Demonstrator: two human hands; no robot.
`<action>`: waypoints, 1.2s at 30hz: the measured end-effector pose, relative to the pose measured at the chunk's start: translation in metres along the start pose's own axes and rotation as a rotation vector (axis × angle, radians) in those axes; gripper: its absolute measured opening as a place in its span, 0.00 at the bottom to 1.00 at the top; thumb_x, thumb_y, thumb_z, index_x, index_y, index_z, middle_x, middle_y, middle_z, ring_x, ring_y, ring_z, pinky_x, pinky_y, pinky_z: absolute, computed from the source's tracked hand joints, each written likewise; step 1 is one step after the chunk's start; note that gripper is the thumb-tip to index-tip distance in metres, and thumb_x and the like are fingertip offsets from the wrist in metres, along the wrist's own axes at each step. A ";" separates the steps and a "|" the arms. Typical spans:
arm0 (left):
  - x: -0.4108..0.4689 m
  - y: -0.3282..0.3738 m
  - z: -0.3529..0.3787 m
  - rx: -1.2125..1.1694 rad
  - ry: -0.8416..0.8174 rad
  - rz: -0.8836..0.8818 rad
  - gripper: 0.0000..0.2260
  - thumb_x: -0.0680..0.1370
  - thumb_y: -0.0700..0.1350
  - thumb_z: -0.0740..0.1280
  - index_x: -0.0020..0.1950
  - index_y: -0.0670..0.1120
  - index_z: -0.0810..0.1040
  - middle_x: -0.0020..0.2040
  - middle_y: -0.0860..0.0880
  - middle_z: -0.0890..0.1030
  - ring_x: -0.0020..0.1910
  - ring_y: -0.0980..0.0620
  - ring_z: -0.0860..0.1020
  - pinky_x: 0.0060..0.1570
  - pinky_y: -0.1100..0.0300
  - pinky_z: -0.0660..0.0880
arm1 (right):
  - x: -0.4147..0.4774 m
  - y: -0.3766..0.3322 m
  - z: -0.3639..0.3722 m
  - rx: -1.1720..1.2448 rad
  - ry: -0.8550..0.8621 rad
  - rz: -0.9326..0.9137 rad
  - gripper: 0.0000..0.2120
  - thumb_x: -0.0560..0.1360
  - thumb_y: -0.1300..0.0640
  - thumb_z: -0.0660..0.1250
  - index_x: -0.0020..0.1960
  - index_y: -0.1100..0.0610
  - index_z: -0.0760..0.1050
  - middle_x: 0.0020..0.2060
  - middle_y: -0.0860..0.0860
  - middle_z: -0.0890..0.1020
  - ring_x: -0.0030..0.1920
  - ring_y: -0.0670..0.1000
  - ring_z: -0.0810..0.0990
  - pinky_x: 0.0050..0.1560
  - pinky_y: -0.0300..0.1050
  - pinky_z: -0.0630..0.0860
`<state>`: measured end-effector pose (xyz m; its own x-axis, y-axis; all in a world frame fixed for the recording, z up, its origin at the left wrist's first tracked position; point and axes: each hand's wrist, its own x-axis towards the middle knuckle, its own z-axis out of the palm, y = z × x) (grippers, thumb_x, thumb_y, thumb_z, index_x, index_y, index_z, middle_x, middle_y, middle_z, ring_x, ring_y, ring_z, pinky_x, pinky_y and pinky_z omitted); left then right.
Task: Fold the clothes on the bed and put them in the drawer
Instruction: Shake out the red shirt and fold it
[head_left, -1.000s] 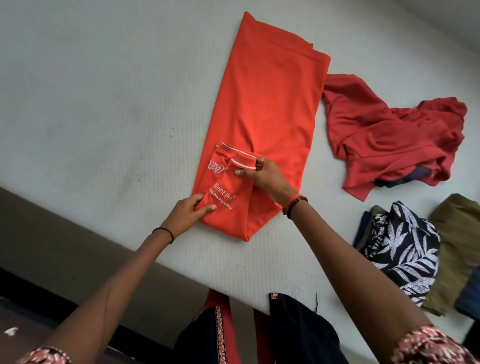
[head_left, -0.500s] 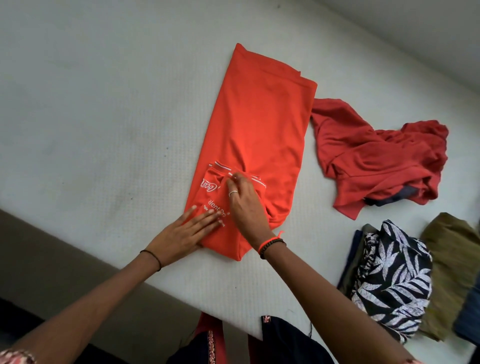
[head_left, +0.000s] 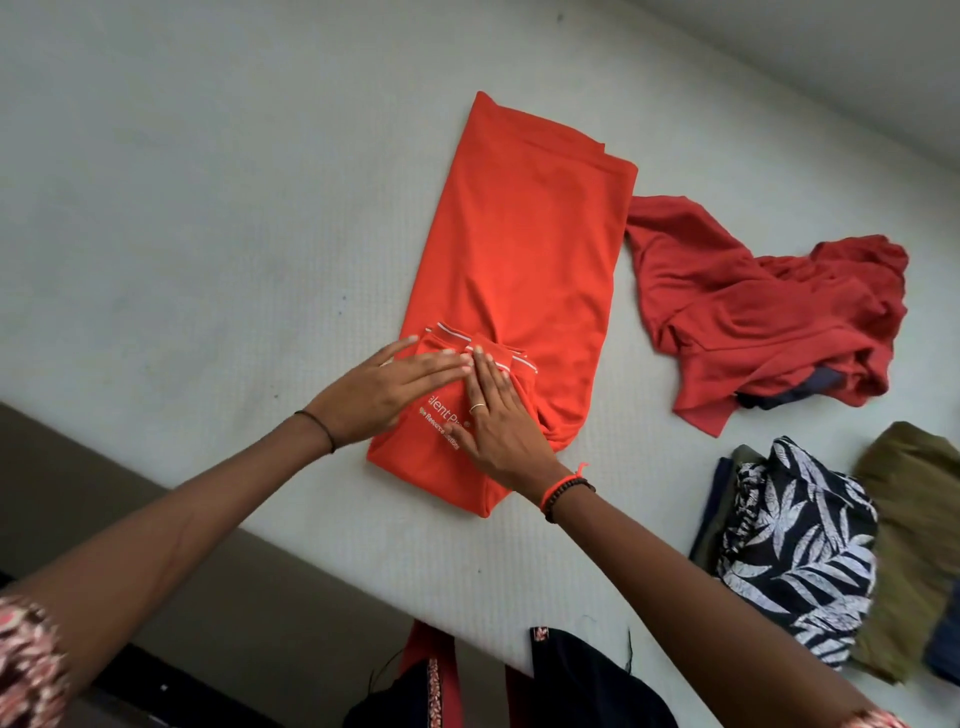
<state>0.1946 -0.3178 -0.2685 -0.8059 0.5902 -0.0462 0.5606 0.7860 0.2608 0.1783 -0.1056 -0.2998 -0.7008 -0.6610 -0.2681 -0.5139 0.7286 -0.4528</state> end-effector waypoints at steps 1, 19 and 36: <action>0.010 -0.003 0.003 0.014 -0.065 0.043 0.33 0.69 0.33 0.48 0.76 0.46 0.59 0.75 0.50 0.61 0.74 0.55 0.61 0.72 0.49 0.57 | -0.005 -0.001 0.000 -0.034 0.034 -0.007 0.36 0.78 0.41 0.53 0.73 0.68 0.57 0.74 0.64 0.58 0.76 0.57 0.53 0.75 0.52 0.53; 0.063 -0.021 0.008 -0.642 -0.339 -0.255 0.38 0.67 0.24 0.55 0.74 0.50 0.62 0.72 0.50 0.68 0.69 0.52 0.68 0.64 0.73 0.61 | -0.063 -0.035 0.059 -0.297 0.018 -0.084 0.23 0.78 0.64 0.49 0.71 0.70 0.61 0.70 0.67 0.65 0.73 0.63 0.62 0.71 0.61 0.62; 0.046 -0.005 0.018 -1.518 -0.615 -0.909 0.26 0.75 0.59 0.55 0.65 0.44 0.75 0.56 0.48 0.82 0.55 0.51 0.78 0.66 0.50 0.65 | -0.035 -0.040 -0.119 0.664 -0.481 0.081 0.07 0.80 0.62 0.56 0.50 0.62 0.72 0.40 0.54 0.74 0.40 0.49 0.72 0.43 0.43 0.69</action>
<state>0.1585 -0.2913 -0.2895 -0.3566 0.3866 -0.8505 -0.8480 0.2481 0.4684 0.1639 -0.0901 -0.1710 -0.3572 -0.7253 -0.5885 0.0345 0.6194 -0.7843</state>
